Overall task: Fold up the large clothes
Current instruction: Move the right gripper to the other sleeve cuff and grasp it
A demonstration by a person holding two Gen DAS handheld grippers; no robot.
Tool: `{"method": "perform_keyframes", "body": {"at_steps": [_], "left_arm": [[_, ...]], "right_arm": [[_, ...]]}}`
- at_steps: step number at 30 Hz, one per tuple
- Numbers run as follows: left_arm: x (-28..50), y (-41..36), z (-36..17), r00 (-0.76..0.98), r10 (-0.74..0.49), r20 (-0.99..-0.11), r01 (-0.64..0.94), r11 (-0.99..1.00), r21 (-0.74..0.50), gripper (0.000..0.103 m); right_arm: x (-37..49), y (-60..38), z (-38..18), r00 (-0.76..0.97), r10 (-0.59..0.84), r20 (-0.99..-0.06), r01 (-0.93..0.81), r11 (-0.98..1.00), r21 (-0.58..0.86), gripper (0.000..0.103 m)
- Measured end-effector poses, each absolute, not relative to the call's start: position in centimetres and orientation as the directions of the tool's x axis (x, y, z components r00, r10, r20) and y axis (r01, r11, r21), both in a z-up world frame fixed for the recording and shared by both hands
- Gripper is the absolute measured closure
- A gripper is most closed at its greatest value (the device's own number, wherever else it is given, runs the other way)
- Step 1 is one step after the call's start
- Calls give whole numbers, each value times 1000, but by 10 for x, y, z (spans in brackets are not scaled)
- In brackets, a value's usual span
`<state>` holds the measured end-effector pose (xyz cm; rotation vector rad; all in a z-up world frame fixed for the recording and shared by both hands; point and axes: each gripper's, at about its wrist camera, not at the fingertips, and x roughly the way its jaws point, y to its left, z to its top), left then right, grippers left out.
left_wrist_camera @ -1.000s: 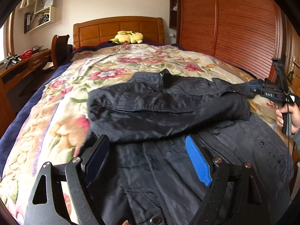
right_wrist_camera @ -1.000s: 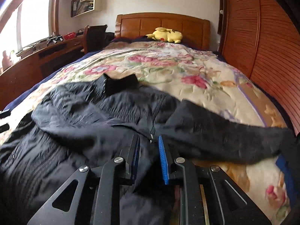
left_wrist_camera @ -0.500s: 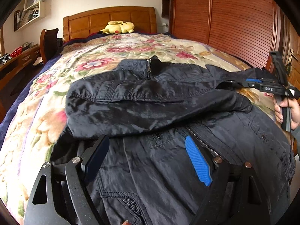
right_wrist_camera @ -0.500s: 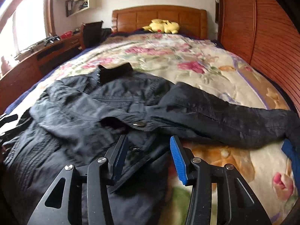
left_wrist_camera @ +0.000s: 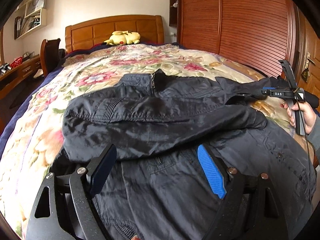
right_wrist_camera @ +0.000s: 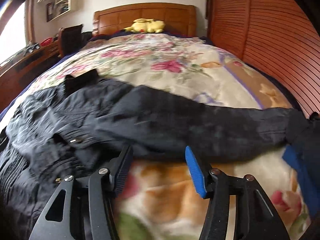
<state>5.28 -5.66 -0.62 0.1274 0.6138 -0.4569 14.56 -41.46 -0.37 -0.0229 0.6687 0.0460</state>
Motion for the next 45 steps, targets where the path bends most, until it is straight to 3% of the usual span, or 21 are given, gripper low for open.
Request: {"method": "perform_keyframes", "body": {"at_steps": [5,15,31,40,45], "left_arm": [[53,-65,-3,737,-382,-558,454,891,-10,19],[42,-74,-8,776,-353,-523,441,896,49,19],[39,-65,-12,790,-350,-503,411,912,11,19],[38,-66,-12,798,-345,-494,405,914,16,19],[39,-65,-12,798,-346,-494,403,915,11,19]], "right_arm": [[160,-455,-4,787,-25,-617,43,999,14,33],[195,-520,-31,738,-53,-672,218,962,164,33],[225,-536,-44,699,-58,-713,288,935,206,34],[226,-521,-38,704,-80,-705,247,959,138,84],[229,-504,-24,720,-107,-686,217,973,76,94]]}}
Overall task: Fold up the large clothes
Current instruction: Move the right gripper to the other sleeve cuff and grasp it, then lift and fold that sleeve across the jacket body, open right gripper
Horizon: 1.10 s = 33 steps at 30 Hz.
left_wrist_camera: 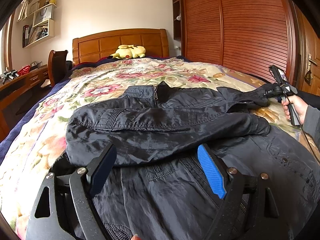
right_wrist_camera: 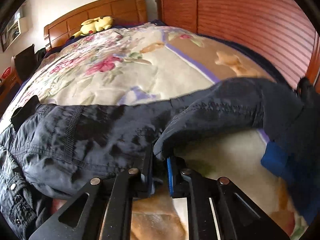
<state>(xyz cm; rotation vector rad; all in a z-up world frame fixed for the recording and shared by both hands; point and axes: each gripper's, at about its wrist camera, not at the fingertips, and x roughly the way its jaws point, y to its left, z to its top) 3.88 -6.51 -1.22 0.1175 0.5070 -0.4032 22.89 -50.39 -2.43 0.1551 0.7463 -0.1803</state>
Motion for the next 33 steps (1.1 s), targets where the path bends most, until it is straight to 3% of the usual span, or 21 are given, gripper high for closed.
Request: {"method": "perform_keyframes", "body": {"at_steps": [12,33], "left_arm": [[42,-65,-14,792,-346,-503,399,917,-3,19],[40,-56,-12,798,-366,-480,390,919,-51,19]], "right_arm": [[205,-441,34,838,-53,-544,65,998,3,96],[124,-301,73,837,330,-437,-389,920,-51,96]]}}
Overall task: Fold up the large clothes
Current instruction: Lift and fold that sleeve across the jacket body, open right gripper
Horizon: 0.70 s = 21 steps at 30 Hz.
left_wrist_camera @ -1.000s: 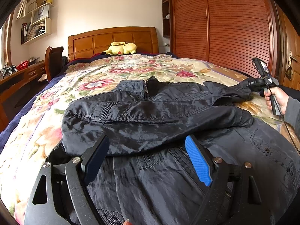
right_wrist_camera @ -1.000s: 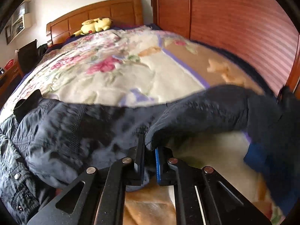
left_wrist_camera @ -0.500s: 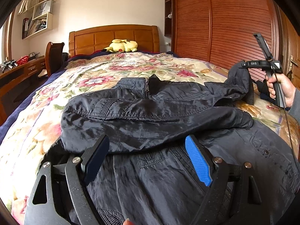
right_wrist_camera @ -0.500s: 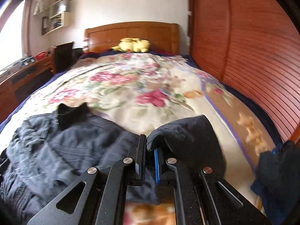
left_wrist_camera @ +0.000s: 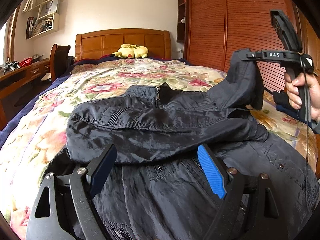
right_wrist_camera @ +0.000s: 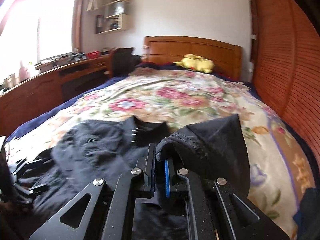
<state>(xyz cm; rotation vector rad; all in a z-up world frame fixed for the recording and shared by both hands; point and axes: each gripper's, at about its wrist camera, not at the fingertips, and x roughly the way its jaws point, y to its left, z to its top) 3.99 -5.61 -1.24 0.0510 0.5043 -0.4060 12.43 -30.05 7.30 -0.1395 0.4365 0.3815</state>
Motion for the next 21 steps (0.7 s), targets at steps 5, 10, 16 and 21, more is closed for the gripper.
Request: {"method": "perform_keyframes", "body": {"at_steps": [5,10,16,21], "left_arm": [[39,-53,-9,801,-376,-465,391,918,-67,19],[39,-47,-3,806,-381,-453,389,918,-81,19],[34,-44,8,830,-365,-423,380,923,-50,19],[28,-38,11,835,-363,-413,379,924,-45,19]], "right_arm": [[128,-297,50,782,372,-501,-448,893,-37,96],[129,-298,20,729,389,-563,-471,882,0,96],[135,-287,2,688,385,-615,-480,877,12,85],[117,-273,2,669,376,-641,-491,871,-1,81]]}}
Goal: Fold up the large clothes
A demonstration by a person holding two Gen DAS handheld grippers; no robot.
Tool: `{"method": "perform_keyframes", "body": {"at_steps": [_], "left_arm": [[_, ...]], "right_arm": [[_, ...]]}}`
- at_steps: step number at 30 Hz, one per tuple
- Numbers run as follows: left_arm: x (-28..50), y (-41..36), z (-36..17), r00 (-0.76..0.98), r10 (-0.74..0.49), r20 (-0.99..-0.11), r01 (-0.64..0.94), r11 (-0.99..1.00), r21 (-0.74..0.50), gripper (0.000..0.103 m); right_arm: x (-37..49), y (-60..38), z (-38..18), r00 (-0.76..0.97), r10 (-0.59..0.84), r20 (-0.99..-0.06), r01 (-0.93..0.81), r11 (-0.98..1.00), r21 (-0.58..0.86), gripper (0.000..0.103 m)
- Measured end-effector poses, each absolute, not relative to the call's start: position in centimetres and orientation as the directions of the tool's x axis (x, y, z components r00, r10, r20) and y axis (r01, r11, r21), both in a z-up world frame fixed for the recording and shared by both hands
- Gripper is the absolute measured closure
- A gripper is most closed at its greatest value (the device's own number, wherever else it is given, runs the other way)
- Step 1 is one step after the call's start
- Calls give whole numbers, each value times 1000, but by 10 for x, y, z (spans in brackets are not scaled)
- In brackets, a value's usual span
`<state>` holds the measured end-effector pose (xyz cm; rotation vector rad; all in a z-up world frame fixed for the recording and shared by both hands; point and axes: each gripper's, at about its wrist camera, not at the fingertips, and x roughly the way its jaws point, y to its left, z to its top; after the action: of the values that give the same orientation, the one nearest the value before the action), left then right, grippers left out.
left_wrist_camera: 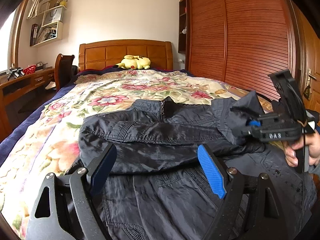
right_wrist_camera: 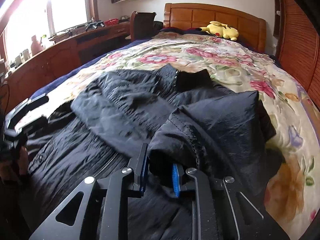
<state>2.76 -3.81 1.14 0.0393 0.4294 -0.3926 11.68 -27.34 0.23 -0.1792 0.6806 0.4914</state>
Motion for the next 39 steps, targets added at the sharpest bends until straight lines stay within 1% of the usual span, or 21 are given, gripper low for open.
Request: {"method": "perform_keyframes", "body": {"at_steps": [3,5,7,8,10,12,15,20,23,25,32,33,34,35,36,37,39], "left_arm": [[23,-35,14,835,-367,-409,382,923,-48,19],[19,-34,15,836,-371,-405,386,921,-46,19],[16,-33,15,836,-374,-403,390,920,-45,19],[16,-32,16,835,-374,-403,391,920,-44,19],[13,-31,16,834,-375,-404,392,919,-43,19],[12,-31,16,833,-374,-408,393,919,-40,19],[8,-31,16,832,-373,-411,396,918,-31,19],[3,-28,18,833,-373,-408,396,918,-31,19],[2,-26,17,834,-370,-410,392,919,-31,19],[2,-24,16,833,-368,-413,389,920,-36,19],[-1,-16,16,836,-364,-412,380,924,-47,19],[-1,-14,16,836,-363,-411,377,925,-48,19],[-1,-13,16,837,-362,-411,375,926,-50,19],[-2,-12,17,837,-361,-411,374,926,-51,19],[-3,-10,17,839,-359,-410,372,927,-51,19],[-4,-8,17,841,-356,-408,369,928,-50,19],[-4,-5,18,843,-352,-406,364,930,-49,19]], "right_arm": [[103,-275,7,665,381,-642,-500,866,-4,79],[92,-278,12,665,390,-637,-504,864,2,75],[82,-279,16,679,388,-624,-501,866,-7,62],[75,-283,18,687,389,-614,-500,866,-11,58],[65,-288,23,701,389,-598,-497,868,-18,46],[61,-292,23,727,361,-584,-475,878,-49,42],[57,-307,22,762,306,-571,-421,904,-77,41],[69,-329,3,766,205,-609,-344,931,-120,41],[81,-337,-8,749,176,-639,-329,935,-128,41],[90,-335,-13,744,167,-647,-328,935,-135,41],[113,-326,-12,724,204,-659,-373,919,-125,42],[116,-322,-12,721,206,-662,-382,915,-131,49],[119,-320,-13,720,208,-662,-391,910,-140,69],[121,-315,-14,715,211,-667,-406,901,-151,77],[123,-310,-15,711,208,-672,-417,894,-164,91],[122,-305,-15,712,203,-672,-424,887,-181,94],[122,-295,-10,728,201,-656,-430,878,-209,96]]}}
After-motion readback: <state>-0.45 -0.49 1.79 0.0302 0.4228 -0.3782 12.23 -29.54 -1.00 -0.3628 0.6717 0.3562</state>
